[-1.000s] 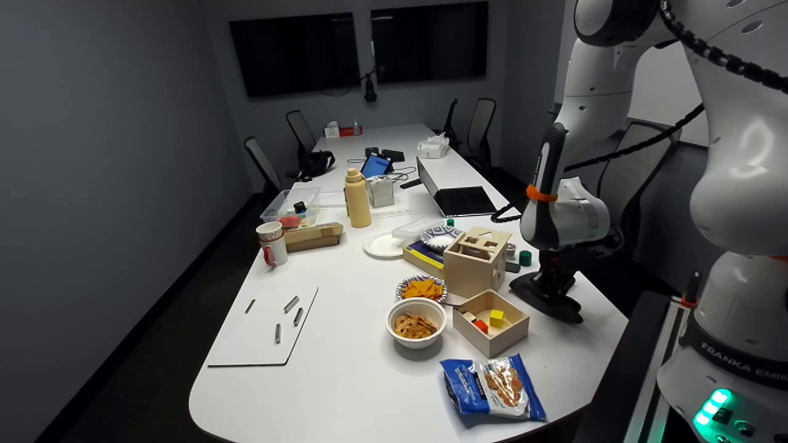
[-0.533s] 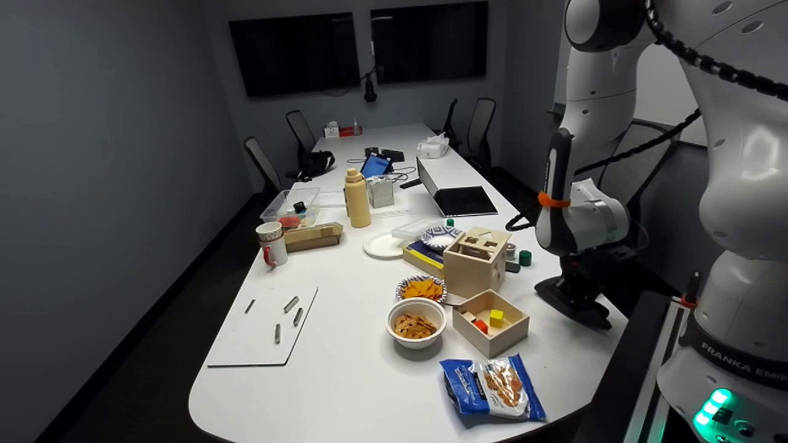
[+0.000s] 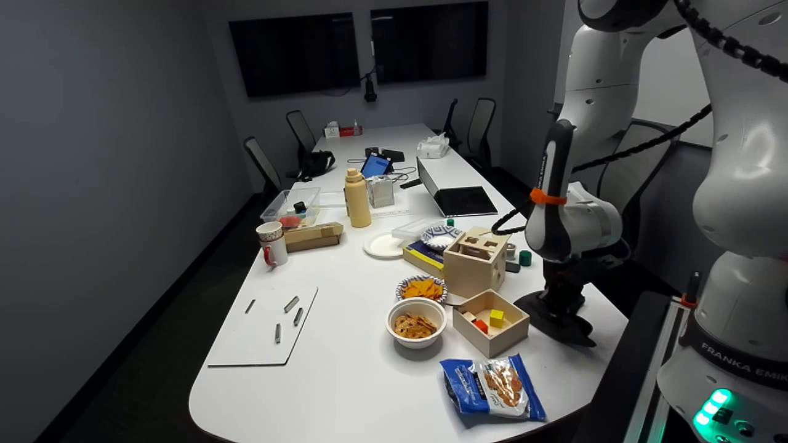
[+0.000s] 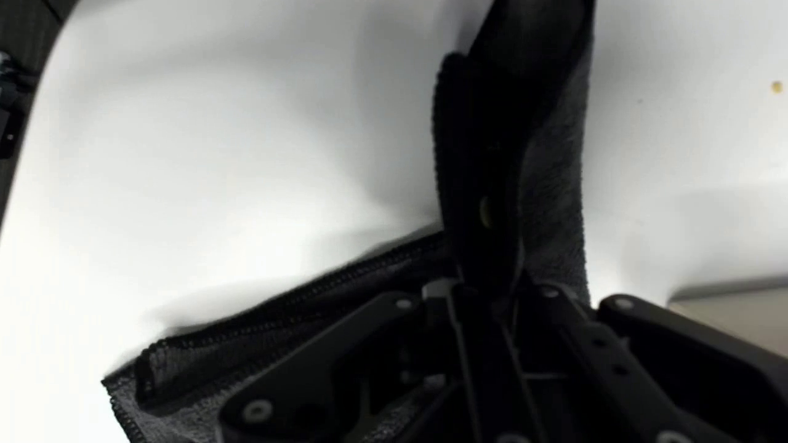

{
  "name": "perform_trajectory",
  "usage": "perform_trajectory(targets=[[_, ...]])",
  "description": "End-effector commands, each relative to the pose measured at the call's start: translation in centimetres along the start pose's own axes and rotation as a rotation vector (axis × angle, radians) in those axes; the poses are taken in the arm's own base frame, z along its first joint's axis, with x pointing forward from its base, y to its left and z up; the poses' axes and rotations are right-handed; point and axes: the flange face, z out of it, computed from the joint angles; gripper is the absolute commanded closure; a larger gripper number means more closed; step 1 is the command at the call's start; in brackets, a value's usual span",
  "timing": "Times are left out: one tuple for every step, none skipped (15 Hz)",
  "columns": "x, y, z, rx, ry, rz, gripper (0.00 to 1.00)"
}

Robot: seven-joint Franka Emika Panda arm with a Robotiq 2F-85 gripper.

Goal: Clean the table with the white cloth

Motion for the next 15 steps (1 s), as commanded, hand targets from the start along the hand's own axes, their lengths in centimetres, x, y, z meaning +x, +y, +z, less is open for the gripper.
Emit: perform_trajectory(targets=[[1.7,-0.8,-1.1,0.042,0.062,-0.015,0.97],[2.4,-0.6,-1.1,0.038,0.073,-0.014,0.97],[3.1,-0.3,-1.1,0.038,0.084,-0.011,0.97],[3.7,0.6,-1.1,0.024,0.091,0.000,0.97],[4.0,1.2,-1.2,0.011,0.098,0.009,0.97],[4.3,2.1,-1.4,-0.008,0.106,0.020,0.97],[4.3,3.1,-1.5,-0.022,0.110,0.035,0.97],[4.1,4.1,-1.7,-0.038,0.112,0.052,0.97],[4.0,5.0,-1.7,-0.051,0.114,0.066,0.97],[3.5,5.8,-1.8,-0.057,0.107,0.079,0.97],[3.0,6.5,-1.9,-0.065,0.099,0.090,0.97],[2.3,6.6,-1.9,-0.061,0.085,0.092,0.97],[1.9,6.7,-2.0,-0.057,0.077,0.090,0.97],[1.1,6.3,-2.0,-0.045,0.063,0.082,0.97],[0.5,5.8,-1.9,-0.034,0.052,0.075,0.97]])
